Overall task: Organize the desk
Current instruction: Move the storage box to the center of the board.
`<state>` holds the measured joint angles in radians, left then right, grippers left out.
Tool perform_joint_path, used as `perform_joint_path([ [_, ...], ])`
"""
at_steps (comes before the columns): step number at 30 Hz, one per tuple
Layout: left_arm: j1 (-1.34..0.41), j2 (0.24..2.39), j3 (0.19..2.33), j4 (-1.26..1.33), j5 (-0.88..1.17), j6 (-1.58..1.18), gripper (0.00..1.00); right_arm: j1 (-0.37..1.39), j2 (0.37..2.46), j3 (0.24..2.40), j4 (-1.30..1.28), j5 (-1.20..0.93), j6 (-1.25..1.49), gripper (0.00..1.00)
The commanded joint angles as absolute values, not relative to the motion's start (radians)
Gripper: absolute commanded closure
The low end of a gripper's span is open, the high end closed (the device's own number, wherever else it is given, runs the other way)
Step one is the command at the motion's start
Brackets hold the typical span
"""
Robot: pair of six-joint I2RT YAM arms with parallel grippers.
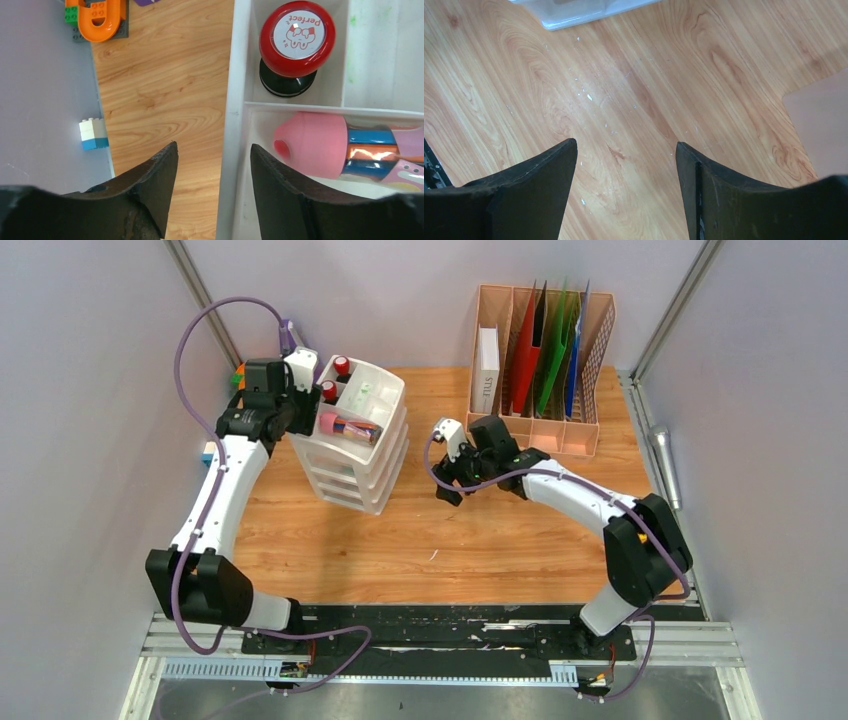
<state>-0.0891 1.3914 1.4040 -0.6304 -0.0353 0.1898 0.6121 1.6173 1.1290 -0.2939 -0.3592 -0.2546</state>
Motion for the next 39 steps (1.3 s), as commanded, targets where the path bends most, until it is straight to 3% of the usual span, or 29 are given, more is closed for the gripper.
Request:
perform_joint_path([
  [1, -0.074, 1.407, 1.447, -0.6, -0.039, 0.196, 0.41, 0.609, 1.547, 1.116, -0.312, -0.324, -0.277, 0.27],
  [17, -0.027, 1.385, 1.417, -0.574, -0.02, 0.15, 0.85, 0.608, 1.412, 1.072, -0.343, -0.233, -0.304, 0.26],
  [21, -0.013, 1.366, 1.407, -0.577, -0.013, 0.132, 1.0, 0.607, 1.395, 1.061, -0.35, -0.218, -0.311, 0.26],
  [39, 0.15, 1.333, 1.394, -0.551, -0.006, 0.142, 1.0, 0.535, 1.302, 1.012, -0.349, -0.178, -0.305, 0.24],
])
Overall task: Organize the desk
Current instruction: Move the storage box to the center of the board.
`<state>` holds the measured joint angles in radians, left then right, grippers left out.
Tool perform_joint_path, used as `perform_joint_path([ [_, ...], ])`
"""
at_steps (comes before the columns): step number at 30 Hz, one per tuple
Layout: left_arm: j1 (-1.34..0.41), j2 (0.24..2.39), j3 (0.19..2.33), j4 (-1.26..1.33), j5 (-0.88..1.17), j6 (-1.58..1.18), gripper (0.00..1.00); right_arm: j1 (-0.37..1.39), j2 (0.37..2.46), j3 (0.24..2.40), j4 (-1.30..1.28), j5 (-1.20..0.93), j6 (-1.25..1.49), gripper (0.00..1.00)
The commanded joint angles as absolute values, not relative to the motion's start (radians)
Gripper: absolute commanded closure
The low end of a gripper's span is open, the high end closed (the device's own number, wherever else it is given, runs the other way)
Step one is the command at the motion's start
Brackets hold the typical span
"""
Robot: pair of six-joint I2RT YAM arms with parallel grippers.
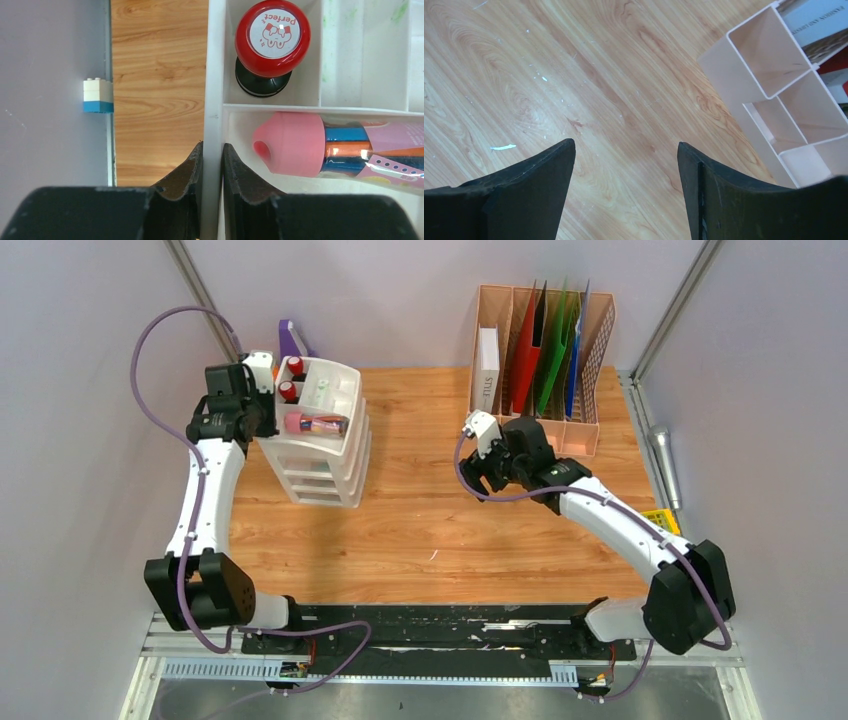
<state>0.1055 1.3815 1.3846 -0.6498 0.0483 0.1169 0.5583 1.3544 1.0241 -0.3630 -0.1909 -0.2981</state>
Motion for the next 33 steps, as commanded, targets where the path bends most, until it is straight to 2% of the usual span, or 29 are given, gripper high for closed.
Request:
perform_joint_path([
  [1, 0.159, 1.339, 1.397, -0.547, -0.006, 0.145, 1.0, 0.529, 1.296, 1.01, -0.35, -0.179, -0.305, 0.24],
  [14, 0.177, 1.518, 1.52, -0.487, 0.057, 0.071, 1.0, 0.39, 1.22, 0.997, -0.394, -0.187, -0.28, 0.2],
  [24, 0.175, 1.587, 1.52, -0.431, 0.113, -0.028, 0.99, 0.303, 1.161, 0.97, -0.418, -0.178, -0.258, 0.13],
  [26, 0.175, 1.583, 1.519, -0.428, 0.121, -0.026, 0.88, 0.286, 1.148, 0.971, -0.426, -0.179, -0.246, 0.1],
  [27, 0.176, 1.575, 1.518, -0.428, 0.122, -0.022, 0.74, 0.277, 1.141, 0.971, -0.431, -0.178, -0.241, 0.08],
  [28, 0.175, 1.565, 1.517, -0.427, 0.123, -0.02, 0.67, 0.266, 1.133, 0.971, -0.434, -0.179, -0.235, 0.03],
  [29, 0.177, 1.558, 1.515, -0.427, 0.124, -0.016, 0.49, 0.257, 1.126, 0.971, -0.438, -0.18, -0.231, 0.01],
  [30, 0.177, 1.544, 1.51, -0.425, 0.127, -0.015, 0.41, 0.245, 1.119, 0.971, -0.441, -0.182, -0.227, 0.0],
  [31, 0.177, 1.536, 1.507, -0.424, 0.134, -0.012, 0.23, 0.227, 1.111, 0.971, -0.444, -0.188, -0.221, 0.0],
  [33, 0.177, 1.509, 1.499, -0.423, 0.145, -0.007, 0.04, 0.201, 1.096, 0.972, -0.452, -0.203, -0.208, 0.0],
])
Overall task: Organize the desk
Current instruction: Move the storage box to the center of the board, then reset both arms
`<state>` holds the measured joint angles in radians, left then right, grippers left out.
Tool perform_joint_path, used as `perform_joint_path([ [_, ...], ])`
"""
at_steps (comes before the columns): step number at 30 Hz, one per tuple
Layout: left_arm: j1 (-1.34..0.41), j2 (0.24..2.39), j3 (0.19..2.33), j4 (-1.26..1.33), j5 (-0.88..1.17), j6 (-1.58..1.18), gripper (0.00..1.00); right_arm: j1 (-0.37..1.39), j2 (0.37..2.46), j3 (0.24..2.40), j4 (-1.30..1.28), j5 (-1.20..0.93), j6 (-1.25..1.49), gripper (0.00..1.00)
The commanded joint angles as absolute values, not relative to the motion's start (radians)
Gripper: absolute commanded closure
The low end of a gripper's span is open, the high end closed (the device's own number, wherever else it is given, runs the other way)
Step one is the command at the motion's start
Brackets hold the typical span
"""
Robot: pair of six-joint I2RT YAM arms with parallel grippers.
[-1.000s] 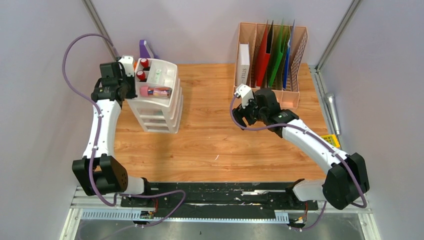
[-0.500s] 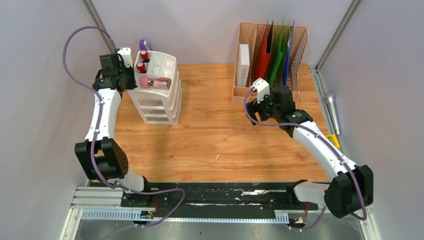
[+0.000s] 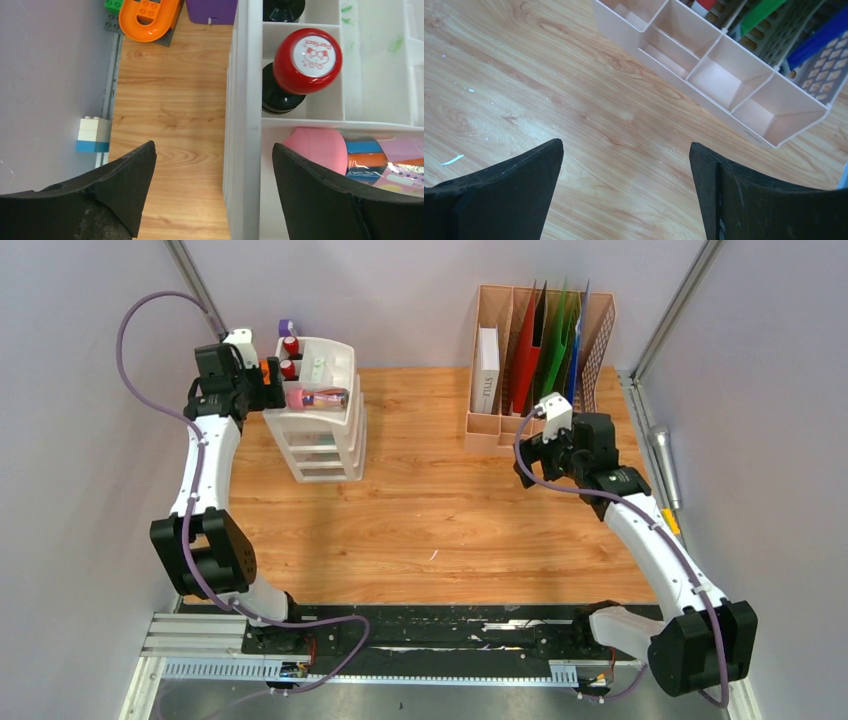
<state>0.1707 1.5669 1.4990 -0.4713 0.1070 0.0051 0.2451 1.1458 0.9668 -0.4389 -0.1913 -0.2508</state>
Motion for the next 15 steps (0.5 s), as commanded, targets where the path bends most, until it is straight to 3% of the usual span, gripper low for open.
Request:
perform_joint_path([
  [1, 0.178, 1.487, 1.497, -0.423, 0.147, -0.004, 0.02, 0.183, 1.089, 0.972, -0.455, -0.215, -0.199, 0.0],
  [15, 0.176, 1.077, 1.219, -0.403, 0.111, 0.117, 0.0, -0.077, 1.007, 0.933, -0.474, -0.378, -0.087, 0.0],
])
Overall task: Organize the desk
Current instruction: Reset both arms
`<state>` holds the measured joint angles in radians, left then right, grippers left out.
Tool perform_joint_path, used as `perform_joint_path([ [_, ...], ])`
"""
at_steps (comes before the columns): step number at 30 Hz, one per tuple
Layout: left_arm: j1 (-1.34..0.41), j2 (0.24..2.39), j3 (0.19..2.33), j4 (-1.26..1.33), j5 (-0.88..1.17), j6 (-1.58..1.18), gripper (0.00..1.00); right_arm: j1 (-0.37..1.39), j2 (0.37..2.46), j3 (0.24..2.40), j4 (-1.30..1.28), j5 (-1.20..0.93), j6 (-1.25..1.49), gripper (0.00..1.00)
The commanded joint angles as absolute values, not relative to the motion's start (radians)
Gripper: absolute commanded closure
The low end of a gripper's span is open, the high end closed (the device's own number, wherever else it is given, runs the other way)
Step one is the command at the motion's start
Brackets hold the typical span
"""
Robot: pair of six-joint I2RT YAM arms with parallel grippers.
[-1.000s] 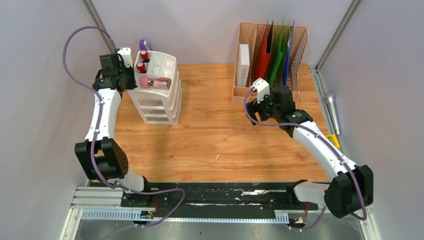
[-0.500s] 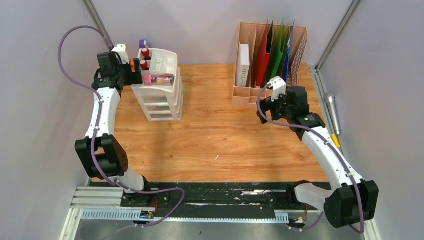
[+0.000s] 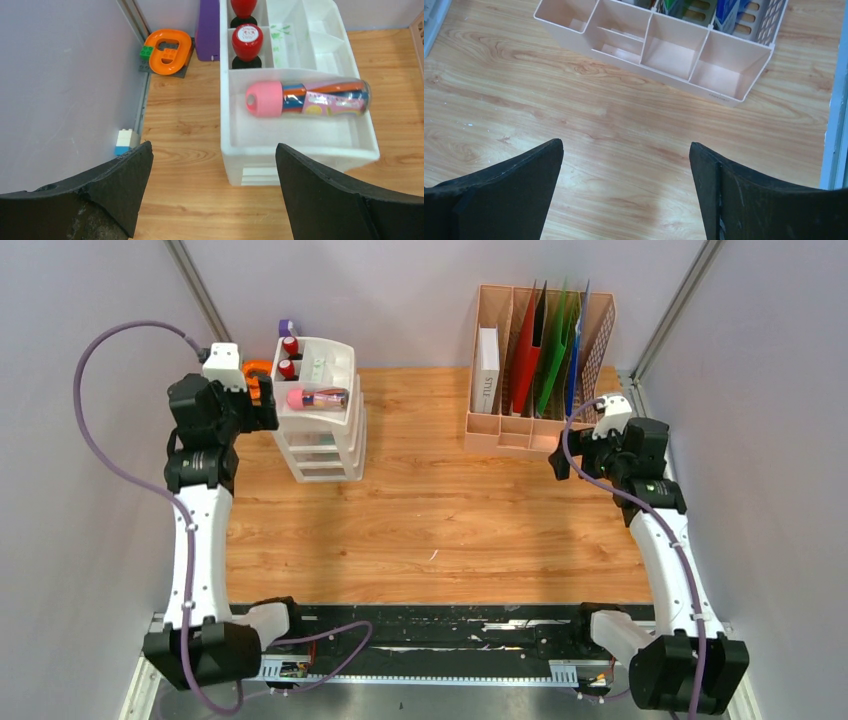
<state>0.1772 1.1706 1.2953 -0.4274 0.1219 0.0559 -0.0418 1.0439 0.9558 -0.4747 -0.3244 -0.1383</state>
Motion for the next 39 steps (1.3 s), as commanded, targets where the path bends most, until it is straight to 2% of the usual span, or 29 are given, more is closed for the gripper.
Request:
perform_joint_path([
  [1, 0.177, 1.024, 1.174, -0.404, 0.129, 0.13, 0.0, -0.085, 0.997, 0.929, -0.474, -0.377, -0.085, 0.0],
  [6, 0.176, 0.831, 1.033, -0.415, 0.248, 0.163, 0.0, -0.124, 0.91, 0.916, -0.461, -0.348, -0.071, 0.0],
  [16, 0.176, 0.623, 0.871, -0.436, 0.473, 0.156, 0.0, -0.133, 0.791, 0.83, -0.445, -0.291, -0.119, 0.0],
  [39, 0.177, 0.57, 0.767, -0.403, 0.395, 0.201, 0.0, -0.139, 0.734, 0.785, -0.414, -0.26, -0.163, 0.0],
])
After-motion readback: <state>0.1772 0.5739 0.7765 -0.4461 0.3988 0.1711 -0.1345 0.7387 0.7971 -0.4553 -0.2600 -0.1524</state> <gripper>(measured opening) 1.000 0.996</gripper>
